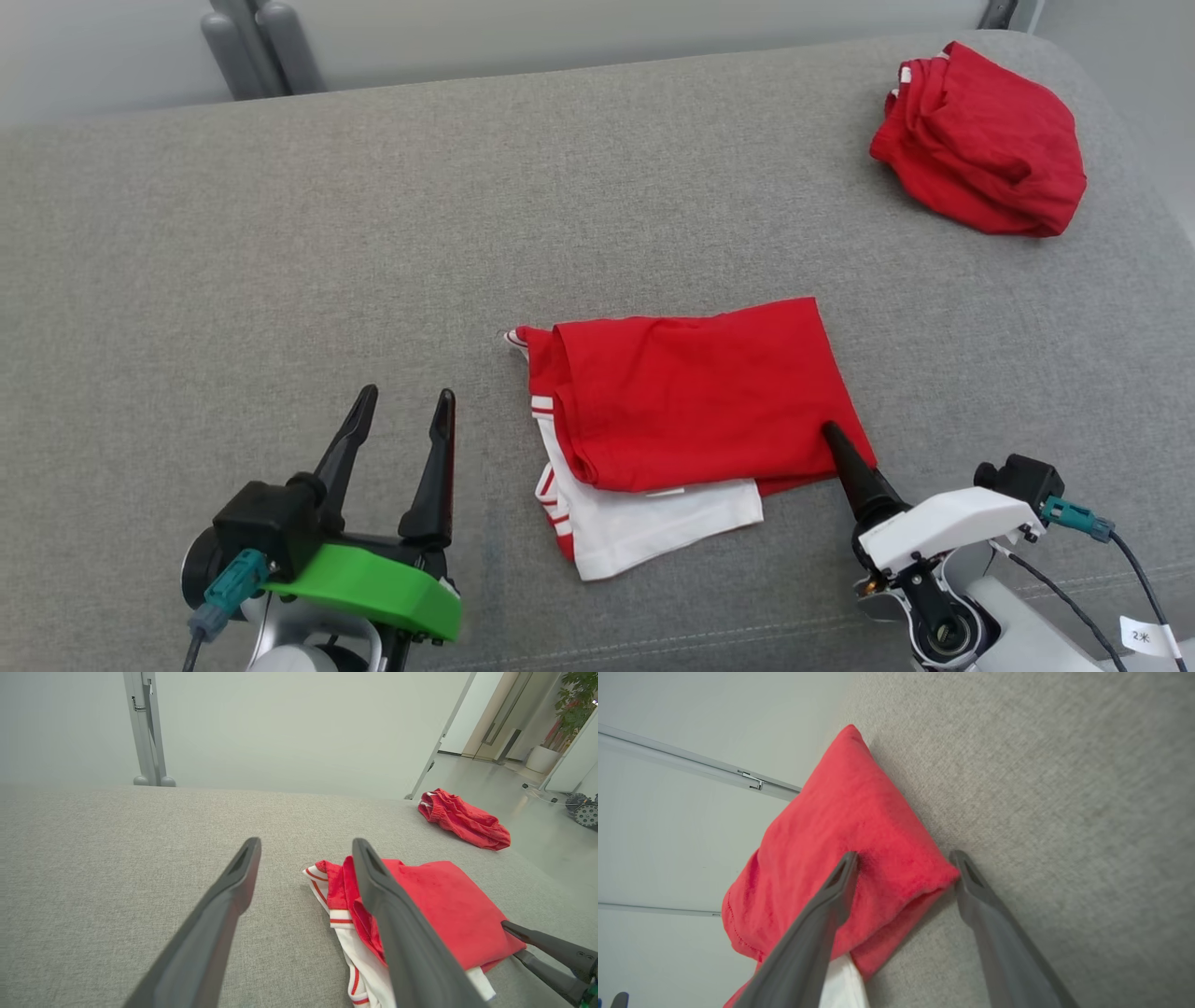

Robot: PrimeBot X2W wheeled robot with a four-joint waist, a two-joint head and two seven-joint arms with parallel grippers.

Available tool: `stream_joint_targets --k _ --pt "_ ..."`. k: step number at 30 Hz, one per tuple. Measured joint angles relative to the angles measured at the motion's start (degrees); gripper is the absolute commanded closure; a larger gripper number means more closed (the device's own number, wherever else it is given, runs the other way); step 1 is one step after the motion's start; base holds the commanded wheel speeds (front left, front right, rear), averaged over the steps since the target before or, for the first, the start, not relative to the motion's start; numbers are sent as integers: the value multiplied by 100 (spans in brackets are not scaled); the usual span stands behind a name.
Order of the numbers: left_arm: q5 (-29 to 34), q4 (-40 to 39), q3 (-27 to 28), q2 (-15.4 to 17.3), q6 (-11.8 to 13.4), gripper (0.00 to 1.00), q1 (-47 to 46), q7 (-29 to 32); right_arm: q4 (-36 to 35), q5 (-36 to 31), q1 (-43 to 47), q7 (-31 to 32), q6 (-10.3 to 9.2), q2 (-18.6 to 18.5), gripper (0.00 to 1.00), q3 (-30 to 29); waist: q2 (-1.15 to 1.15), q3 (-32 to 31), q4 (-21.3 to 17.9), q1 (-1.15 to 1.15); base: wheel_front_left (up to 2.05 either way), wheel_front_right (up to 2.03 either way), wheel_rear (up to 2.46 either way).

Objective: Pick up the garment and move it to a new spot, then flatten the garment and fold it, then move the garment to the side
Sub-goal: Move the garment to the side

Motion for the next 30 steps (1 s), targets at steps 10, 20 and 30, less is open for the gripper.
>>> stream_joint_targets --k 10,20,30 --pt "60 -67 65 47 1 0 0 18 -133 246 -207 0 0 189 0 -110 0 5 135 0 0 0 0" --pt "105 -169 81 47 2 0 0 25 -92 337 -570 -2 0 249 22 -213 0 107 148 0 0 0 0" --pt "105 -188 158 43 7 0 0 23 -305 169 -1003 -10 0 66 100 -216 0 193 176 0 0 0 0"
